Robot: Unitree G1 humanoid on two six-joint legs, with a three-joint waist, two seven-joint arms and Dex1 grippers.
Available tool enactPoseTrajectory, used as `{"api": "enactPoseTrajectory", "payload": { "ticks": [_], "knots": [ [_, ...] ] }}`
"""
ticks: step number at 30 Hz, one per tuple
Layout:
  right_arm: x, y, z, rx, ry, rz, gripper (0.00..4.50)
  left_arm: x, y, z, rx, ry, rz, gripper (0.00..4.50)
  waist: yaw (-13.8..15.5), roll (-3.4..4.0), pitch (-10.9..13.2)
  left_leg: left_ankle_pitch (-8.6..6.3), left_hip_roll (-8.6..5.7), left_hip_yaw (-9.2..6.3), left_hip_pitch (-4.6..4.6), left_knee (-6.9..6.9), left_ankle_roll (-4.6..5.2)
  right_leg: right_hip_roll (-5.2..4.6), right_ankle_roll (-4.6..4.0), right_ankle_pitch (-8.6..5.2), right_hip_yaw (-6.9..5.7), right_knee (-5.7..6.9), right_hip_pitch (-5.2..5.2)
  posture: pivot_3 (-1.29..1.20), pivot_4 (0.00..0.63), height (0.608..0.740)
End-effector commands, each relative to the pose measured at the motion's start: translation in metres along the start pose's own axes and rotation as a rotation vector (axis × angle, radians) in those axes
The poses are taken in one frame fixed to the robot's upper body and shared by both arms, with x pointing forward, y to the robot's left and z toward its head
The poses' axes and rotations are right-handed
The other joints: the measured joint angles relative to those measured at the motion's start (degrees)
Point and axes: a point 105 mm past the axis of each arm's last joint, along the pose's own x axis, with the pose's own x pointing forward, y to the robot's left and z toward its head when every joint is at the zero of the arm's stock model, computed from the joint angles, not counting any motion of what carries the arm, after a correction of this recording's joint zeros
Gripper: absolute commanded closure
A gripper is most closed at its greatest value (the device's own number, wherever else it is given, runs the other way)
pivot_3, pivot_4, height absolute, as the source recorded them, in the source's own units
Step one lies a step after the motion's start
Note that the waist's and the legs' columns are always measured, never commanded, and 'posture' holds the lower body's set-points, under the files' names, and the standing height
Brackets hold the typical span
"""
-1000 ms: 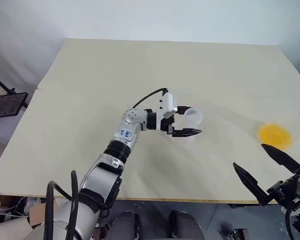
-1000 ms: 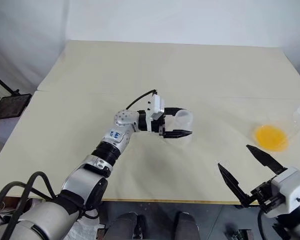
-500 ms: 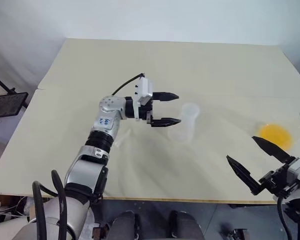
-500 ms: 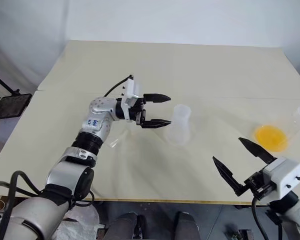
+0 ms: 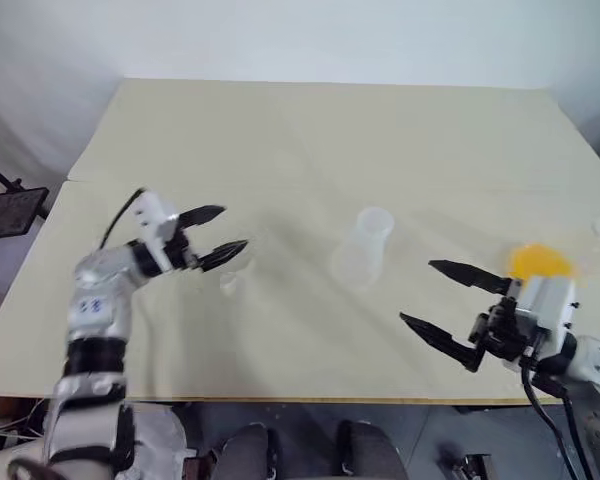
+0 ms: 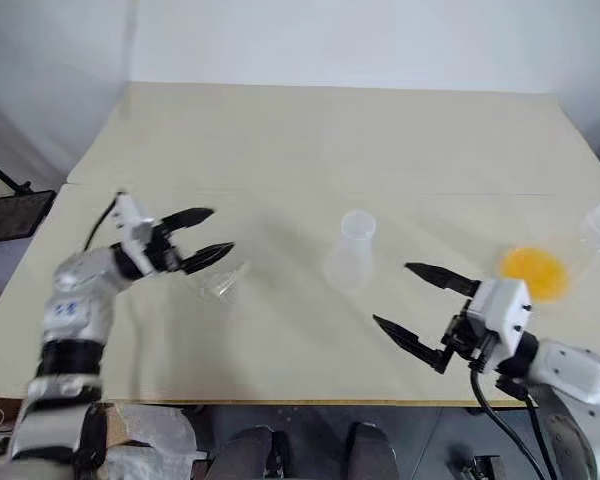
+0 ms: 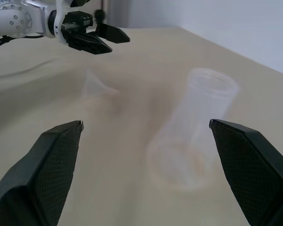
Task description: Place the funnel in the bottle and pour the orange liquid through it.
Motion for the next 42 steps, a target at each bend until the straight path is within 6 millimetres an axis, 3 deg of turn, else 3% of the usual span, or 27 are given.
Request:
{"api": "enactPoseTrajectory", "payload": {
  "ticks": [1, 4, 6, 12, 19, 25, 30, 33, 42],
  "knots": [
    [0.008, 0.007, 0.000, 0.005, -0.010, 0.110, 0.00, -0.054, 0.008, -0.002, 0.012, 0.050, 0.206, 0.05, -0.19, -0.01, 0.01, -0.02, 0.02, -0.01, 0.04, -0.03, -0.02, 0.01, 0.00, 0.00, 0.01, 0.01, 0.02, 0.00, 0.150, 0.740],
    [0.017, 0.014, -0.002, 0.006, -0.021, 0.198, 0.00, -0.096, -0.004, -0.018, -0.037, 0.143, 0.281, 0.05, 0.21, -0.08, 0.02, -0.02, 0.05, -0.11, 0.03, -0.02, -0.05, 0.01, -0.02, -0.01, -0.09, -0.01, 0.08, 0.00, 0.150, 0.740],
    [0.021, 0.019, -0.007, -0.019, -0.004, 0.280, 0.00, -0.112, -0.018, -0.017, -0.069, 0.169, 0.288, 0.05, 0.46, -0.08, 0.02, -0.03, 0.02, -0.17, 0.04, -0.01, -0.05, -0.06, -0.02, -0.01, -0.09, -0.03, 0.13, 0.00, 0.150, 0.740],
    [0.026, 0.006, -0.007, -0.027, -0.030, 0.270, 0.00, -0.119, -0.035, -0.014, -0.111, 0.183, 0.259, 0.05, 1.43, -0.06, 0.01, -0.07, -0.11, -0.31, 0.03, 0.00, -0.06, -0.75, -0.07, -0.03, 0.01, -0.14, 0.20, 0.00, 0.150, 0.740],
    [0.008, -0.004, -0.018, -0.010, 0.028, 0.195, 0.00, -0.065, -0.048, -0.013, -0.129, 0.136, 0.149, 0.05, 1.66, -0.05, 0.00, -0.08, -0.20, -0.29, 0.03, -0.04, -0.08, -0.45, -0.07, -0.02, -0.54, -0.05, 0.22, 0.00, 0.150, 0.740],
    [-0.006, -0.004, -0.023, -0.013, 0.070, 0.121, 0.00, -0.018, -0.057, -0.027, -0.161, 0.121, 0.039, 0.05, 1.40, -0.01, -0.03, -0.07, -0.12, -0.19, 0.04, -0.05, -0.08, -0.22, -0.05, -0.02, -0.50, -0.08, 0.23, 0.00, 0.150, 0.740],
    [-0.013, -0.002, -0.021, -0.013, 0.081, 0.067, 0.00, 0.003, -0.044, -0.045, -0.147, 0.154, 0.075, 0.05, 1.50, 0.05, -0.07, -0.06, 0.00, -0.04, 0.06, -0.05, -0.11, -0.01, -0.05, -0.02, -0.32, -0.10, 0.15, 0.00, 0.150, 0.740],
    [-0.015, -0.001, -0.023, -0.018, 0.088, 0.046, 0.00, 0.012, -0.039, -0.050, -0.126, 0.165, 0.078, 0.64, 1.50, 0.04, -0.06, -0.06, -0.01, -0.03, 0.06, -0.04, -0.11, -0.01, -0.05, -0.02, -0.27, -0.08, 0.14, 0.00, 0.150, 0.740],
    [-0.021, 0.001, -0.022, -0.036, 0.082, 0.000, 0.00, 0.013, -0.037, -0.031, -0.139, 0.101, 0.037, 3.55, 1.47, 0.04, -0.06, -0.06, 0.00, 0.00, 0.05, -0.04, -0.11, -0.01, -0.05, -0.02, -0.20, -0.08, 0.11, 0.00, 0.150, 0.740]
  ]
}}
